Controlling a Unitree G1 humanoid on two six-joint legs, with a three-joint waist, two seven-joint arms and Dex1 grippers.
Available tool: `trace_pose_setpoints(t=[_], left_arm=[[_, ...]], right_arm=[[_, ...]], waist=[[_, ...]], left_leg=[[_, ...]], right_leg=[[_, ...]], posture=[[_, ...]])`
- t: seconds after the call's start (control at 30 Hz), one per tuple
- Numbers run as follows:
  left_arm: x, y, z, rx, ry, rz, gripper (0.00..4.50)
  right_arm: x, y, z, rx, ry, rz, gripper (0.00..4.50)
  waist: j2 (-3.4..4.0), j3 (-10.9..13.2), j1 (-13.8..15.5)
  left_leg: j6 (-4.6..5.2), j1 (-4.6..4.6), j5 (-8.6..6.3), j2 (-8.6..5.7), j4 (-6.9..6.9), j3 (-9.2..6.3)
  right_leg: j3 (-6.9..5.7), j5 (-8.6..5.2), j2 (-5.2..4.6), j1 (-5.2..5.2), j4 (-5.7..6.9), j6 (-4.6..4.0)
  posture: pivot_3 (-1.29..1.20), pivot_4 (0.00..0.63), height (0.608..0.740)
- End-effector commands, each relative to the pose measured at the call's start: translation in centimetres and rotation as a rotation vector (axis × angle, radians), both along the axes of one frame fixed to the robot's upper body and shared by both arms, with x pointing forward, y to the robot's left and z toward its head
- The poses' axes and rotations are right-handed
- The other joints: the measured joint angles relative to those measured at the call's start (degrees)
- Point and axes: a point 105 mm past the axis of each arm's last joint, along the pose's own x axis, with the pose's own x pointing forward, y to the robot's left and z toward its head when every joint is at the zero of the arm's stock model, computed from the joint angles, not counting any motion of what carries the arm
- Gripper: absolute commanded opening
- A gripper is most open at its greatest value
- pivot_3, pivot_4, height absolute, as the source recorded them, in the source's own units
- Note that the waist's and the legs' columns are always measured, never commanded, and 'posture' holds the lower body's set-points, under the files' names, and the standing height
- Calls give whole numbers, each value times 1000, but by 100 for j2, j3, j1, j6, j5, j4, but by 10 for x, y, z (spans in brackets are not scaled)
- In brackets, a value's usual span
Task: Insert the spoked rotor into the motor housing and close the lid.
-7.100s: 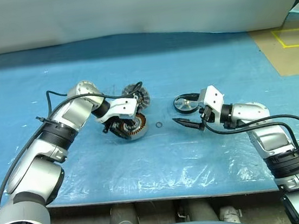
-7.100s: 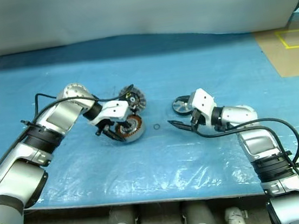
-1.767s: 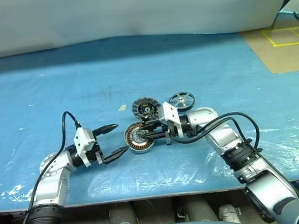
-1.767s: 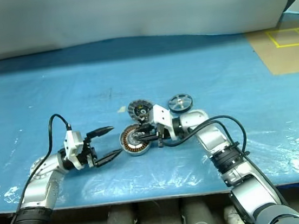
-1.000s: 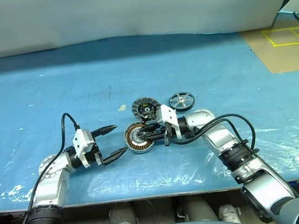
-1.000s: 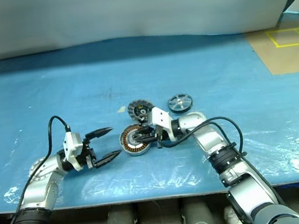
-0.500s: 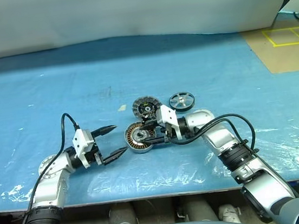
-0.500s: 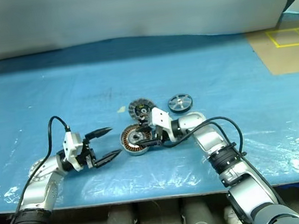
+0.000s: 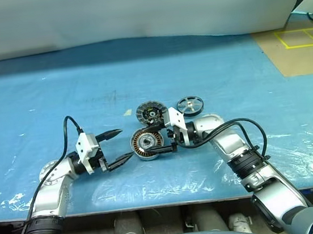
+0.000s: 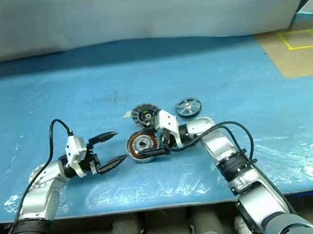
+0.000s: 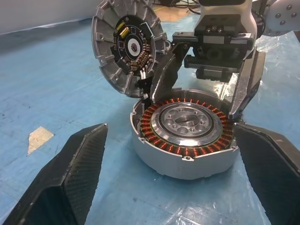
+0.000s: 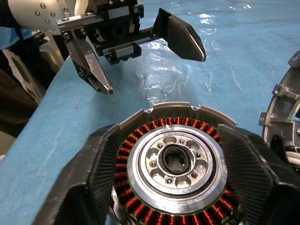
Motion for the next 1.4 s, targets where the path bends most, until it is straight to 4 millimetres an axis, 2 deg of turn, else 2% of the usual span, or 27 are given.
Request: trace_pose_setpoints(t=[0.03,0.23,0.57,1.1,1.4], left_arm=[[0,0,8,-6,-29,-5,4500],[0,0,6,-5,-25,-3,4500],[-1,-1,6,-5,-26,4,4500],[-1,8,-13,1,-9,13,4500],[-2,1,2,-1,-32,5,4500]], right_arm=[[0,4,19,50,-44,18,2168],[2,6,20,42,-58,7,32],[4,9,19,7,-77,23,8],[4,6,5,-133,-108,48,8],[4,-1,-10,-213,-106,49,8]], waist=[[0,0,0],[0,0,-1],[0,0,-1],[0,0,-1],[-1,-1,-1]], left_leg=[[0,0,0,0,0,0],[-1,0,0,-2,0,0],[-1,-1,1,-5,0,0],[-3,0,1,-6,1,0],[-2,1,1,-2,2,0]], right_leg=[[0,0,0,0,0,0],[0,0,0,0,0,0],[0,0,0,0,0,0],[0,0,0,0,1,0],[1,0,0,1,3,0]], posture=[[0,150,740],[0,150,740],[0,150,740],[0,150,740],[0,150,740]])
